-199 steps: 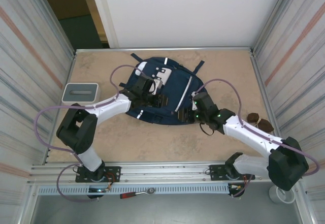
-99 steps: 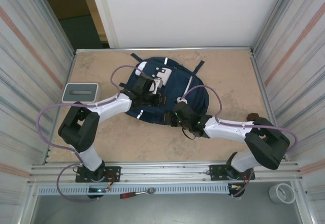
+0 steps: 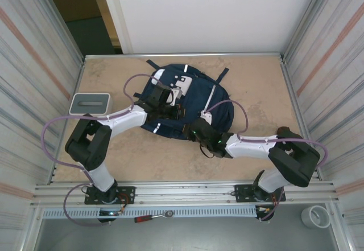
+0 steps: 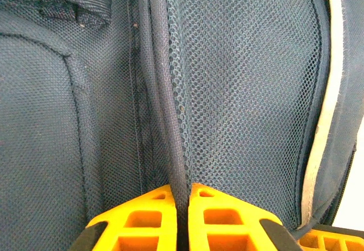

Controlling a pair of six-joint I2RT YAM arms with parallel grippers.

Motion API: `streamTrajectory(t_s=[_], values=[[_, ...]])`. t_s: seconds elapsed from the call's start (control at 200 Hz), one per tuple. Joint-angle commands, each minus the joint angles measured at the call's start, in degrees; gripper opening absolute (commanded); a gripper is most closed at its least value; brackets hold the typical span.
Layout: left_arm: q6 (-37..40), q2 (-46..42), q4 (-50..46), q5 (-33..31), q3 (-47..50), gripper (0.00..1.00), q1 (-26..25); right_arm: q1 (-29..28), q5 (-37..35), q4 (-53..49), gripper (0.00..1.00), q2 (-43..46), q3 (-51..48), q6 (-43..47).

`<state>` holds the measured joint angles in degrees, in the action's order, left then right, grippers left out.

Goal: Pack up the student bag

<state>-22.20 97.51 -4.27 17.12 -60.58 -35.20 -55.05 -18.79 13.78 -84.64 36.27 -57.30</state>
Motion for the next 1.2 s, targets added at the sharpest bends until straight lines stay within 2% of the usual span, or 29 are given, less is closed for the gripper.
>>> streamTrajectory(t_s=[0.0,0.23,0.356,0.631,0.691,1.007,1.197], values=[[0.0,-1.0,0.7,2.6,0.9,0.1,0.1,-1.3,-6.3,2.5,0.36,-1.2,-1.4,-3.9],[-0.3,-1.1,1.4,2.8,1.5,0.1,0.2,-2.9,-11.7,4.6,0.36,-4.0,-1.8,-6.5],[-0.2,-1.3,1.6,2.9,1.8,0.09,0.3,-2.9,-12.1,9.2,0.36,-5.4,-2.3,-5.8],[-0.3,-1.4,2.1,3.4,2.2,0.09,0.5,-1.6,-13.3,11.4,0.38,-7.8,-0.8,-4.1],[-0.3,-1.5,2.2,3.5,2.3,0.08,0.6,-1.0,-13.0,11.9,0.34,-8.0,-0.8,-3.7],[0.9,-1.6,2.4,4.4,3.0,0.0,3.3,-1.1,-14.0,9.4,0.0,-5.5,-3.3,-1.0],[3.2,-1.7,1.2,4.7,2.9,0.0,6.8,-1.8,-15.3,-0.5,0.0,1.0,-5.8,2.4]])
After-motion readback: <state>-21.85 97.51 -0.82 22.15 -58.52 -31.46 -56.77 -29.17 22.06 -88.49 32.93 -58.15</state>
